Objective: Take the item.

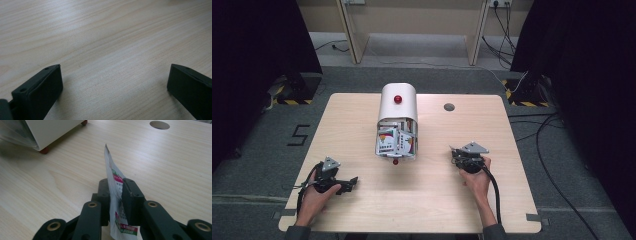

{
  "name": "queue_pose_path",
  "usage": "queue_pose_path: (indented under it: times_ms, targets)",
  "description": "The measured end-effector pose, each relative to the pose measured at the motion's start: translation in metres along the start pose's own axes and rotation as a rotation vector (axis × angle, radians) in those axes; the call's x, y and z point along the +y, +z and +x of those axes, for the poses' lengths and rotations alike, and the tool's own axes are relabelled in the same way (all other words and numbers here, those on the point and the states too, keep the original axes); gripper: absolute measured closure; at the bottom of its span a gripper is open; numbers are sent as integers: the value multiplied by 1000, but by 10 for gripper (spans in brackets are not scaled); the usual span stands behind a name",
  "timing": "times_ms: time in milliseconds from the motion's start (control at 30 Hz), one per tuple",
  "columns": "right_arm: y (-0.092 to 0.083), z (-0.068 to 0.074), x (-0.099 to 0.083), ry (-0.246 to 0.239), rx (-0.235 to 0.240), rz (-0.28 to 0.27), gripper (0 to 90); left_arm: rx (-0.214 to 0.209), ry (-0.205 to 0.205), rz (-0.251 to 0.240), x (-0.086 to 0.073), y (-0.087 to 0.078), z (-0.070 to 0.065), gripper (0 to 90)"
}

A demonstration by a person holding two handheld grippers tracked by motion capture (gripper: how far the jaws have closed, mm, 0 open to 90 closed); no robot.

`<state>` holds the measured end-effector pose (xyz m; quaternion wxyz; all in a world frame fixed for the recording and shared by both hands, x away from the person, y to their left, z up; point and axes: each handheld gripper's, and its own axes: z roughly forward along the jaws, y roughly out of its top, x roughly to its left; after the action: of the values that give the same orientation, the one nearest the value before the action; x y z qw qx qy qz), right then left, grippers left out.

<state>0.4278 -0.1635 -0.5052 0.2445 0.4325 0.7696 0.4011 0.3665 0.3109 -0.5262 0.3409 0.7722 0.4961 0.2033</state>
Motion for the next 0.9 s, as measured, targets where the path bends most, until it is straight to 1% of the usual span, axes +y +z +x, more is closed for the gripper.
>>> queue_pose_path:
  times_ms: [200,300,333,367,433,467,567,633,733,900]
  targets:
    - [2,2,0,25,37,5,691,0,1,1,0,0,0,0]
    - [1,3,0,51,50,10,649,0,1,1,0,0,0,0]
    - [1,2,1,62,59,9,619,0,0,-1,0,0,0,0]
    - [1,2,1,84,71,3,584,0,0,-1,0,0,0,0]
    - [0,3,2,88,75,0,569,0,0,0,0,0,0,0]
    - [-1,3,3,86,77,-6,528,0,1,1,0,0,0,0]
    - [-3,4,5,96,75,-11,511,0,1,0,0,0,0,0]
    - [-5,3,6,91,76,-21,498,0,1,1,0,0,0,0]
    - [-6,4,6,97,77,-20,489,0,1,0,0,0,0,0]
    - [-8,5,7,88,76,-21,471,0,0,-1,0,0,0,0]
